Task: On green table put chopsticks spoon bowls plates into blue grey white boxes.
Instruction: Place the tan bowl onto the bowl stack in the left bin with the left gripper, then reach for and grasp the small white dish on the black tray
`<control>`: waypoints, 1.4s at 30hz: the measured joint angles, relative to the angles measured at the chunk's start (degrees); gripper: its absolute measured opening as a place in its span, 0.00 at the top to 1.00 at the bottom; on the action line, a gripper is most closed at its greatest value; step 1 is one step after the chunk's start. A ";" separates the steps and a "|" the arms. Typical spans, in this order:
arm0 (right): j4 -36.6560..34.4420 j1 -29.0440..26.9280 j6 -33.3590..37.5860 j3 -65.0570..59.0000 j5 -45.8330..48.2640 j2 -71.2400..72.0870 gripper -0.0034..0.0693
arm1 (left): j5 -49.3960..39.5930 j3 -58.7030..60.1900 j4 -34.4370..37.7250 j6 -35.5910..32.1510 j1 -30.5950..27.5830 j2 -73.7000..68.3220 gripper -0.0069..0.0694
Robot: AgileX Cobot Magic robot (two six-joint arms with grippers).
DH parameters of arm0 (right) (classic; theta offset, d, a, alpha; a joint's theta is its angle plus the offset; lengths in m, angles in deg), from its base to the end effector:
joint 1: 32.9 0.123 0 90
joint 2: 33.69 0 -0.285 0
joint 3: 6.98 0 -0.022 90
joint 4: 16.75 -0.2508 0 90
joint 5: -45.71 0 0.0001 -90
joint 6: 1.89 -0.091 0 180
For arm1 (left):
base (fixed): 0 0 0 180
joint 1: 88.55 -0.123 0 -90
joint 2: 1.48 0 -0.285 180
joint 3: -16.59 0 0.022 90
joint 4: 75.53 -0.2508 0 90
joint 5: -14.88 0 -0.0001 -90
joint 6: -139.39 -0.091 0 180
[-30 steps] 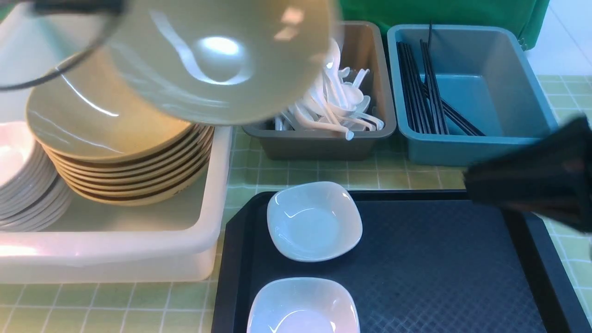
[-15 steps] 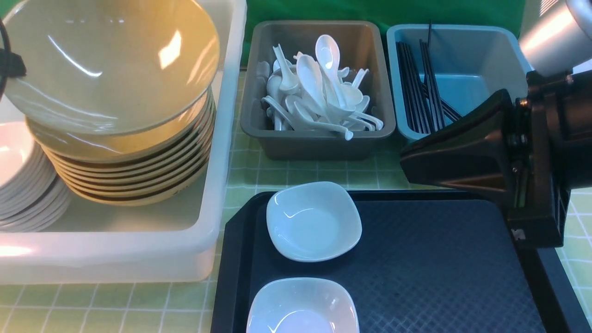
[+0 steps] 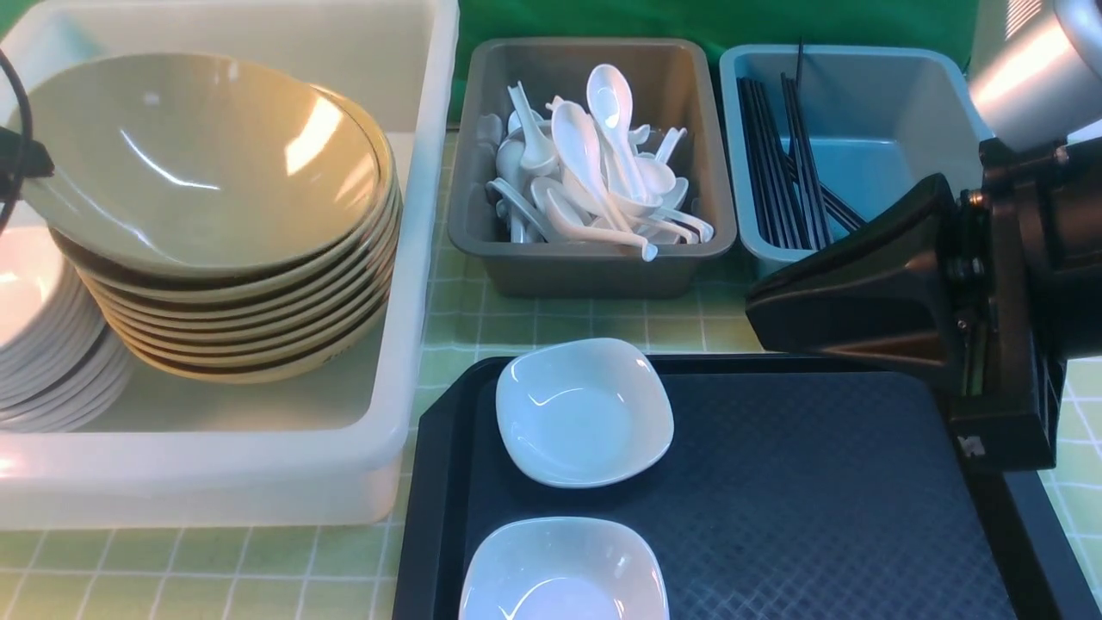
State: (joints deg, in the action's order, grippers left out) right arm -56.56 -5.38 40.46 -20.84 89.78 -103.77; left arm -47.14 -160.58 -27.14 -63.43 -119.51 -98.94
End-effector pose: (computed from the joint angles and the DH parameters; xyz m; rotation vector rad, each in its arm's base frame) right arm 0.1764 0.1377 0.3978 -0.9613 1.8775 0.6533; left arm 0.3054 0.1131 0.3223 -0.5255 2.3609 -0.7482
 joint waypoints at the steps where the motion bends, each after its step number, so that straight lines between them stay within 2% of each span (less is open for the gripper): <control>1: -0.06 0.02 0.00 0.00 0.00 0.00 0.89 | 0.53 0.05 -0.31 0.07 0.66 -0.15 0.69; 2: -0.06 0.02 0.00 0.00 0.11 0.00 0.89 | 1.03 0.05 -1.16 0.21 1.41 -0.28 0.63; 3: -0.06 0.02 0.00 0.00 0.11 0.00 0.89 | 1.17 0.05 -1.50 0.35 1.67 -0.27 0.62; 7: -0.06 0.02 0.00 0.00 0.17 0.00 0.89 | 1.84 0.05 -5.36 2.20 4.03 -0.40 0.37; 8: -0.06 0.02 0.00 0.00 0.17 0.00 0.89 | 1.84 0.05 -5.36 2.30 4.03 -0.40 0.36; 9: -0.06 0.02 0.00 0.00 0.17 0.00 0.89 | 1.84 0.05 -6.80 2.92 4.59 -0.40 0.28; 12: -0.06 0.02 0.00 0.00 0.17 0.00 0.88 | 1.46 0.05 -9.48 4.04 4.85 -0.35 0.13; 15: -0.06 0.02 0.29 0.00 0.57 0.00 0.88 | 1.46 0.00 -12.64 4.95 4.95 0.49 0.05; 21: 0.00 0.02 0.93 0.00 1.35 0.00 0.87 | -0.81 -4.73 -22.29 11.40 5.18 5.37 0.04; 23: 0.00 0.02 0.93 0.00 1.48 0.00 0.87 | -1.97 -5.55 -22.81 11.98 5.58 6.68 0.04; 25: 0.11 0.02 0.95 0.00 1.92 0.00 0.87 | -4.47 -5.98 -23.26 11.96 8.55 10.31 0.04; 28: 0.30 0.02 0.95 0.00 2.86 0.00 0.87 | -6.43 -4.31 -23.08 10.20 16.67 15.49 0.04; 32: 0.66 0.02 0.95 0.00 4.99 0.00 0.87 | -7.27 2.64 -22.35 6.90 32.24 21.56 0.07; 34: 1.36 0.02 0.95 0.00 6.70 0.00 0.86 | -7.03 7.07 -22.30 6.76 40.41 22.95 0.11; 39: 4.34 0.02 -2.27 0.00 7.55 0.00 0.85 | -1.16 13.41 -22.30 7.67 53.11 21.51 0.20; 40: 4.60 0.02 -2.53 0.00 7.55 0.00 0.85 | -0.62 13.66 -22.30 7.67 54.06 21.17 0.21; 41: 7.58 0.02 -6.55 -0.07 7.05 -0.14 0.85 | 1.07 13.96 -22.18 7.55 57.88 19.75 0.23; 42: 7.97 0.02 -7.84 -0.07 6.92 -0.24 0.85 | 1.34 13.96 -22.18 7.40 58.25 19.42 0.24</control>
State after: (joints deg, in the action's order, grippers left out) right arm -48.59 -5.36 32.61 -20.91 96.71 -104.01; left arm -45.80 -146.63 -49.32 -56.03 -61.26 -79.52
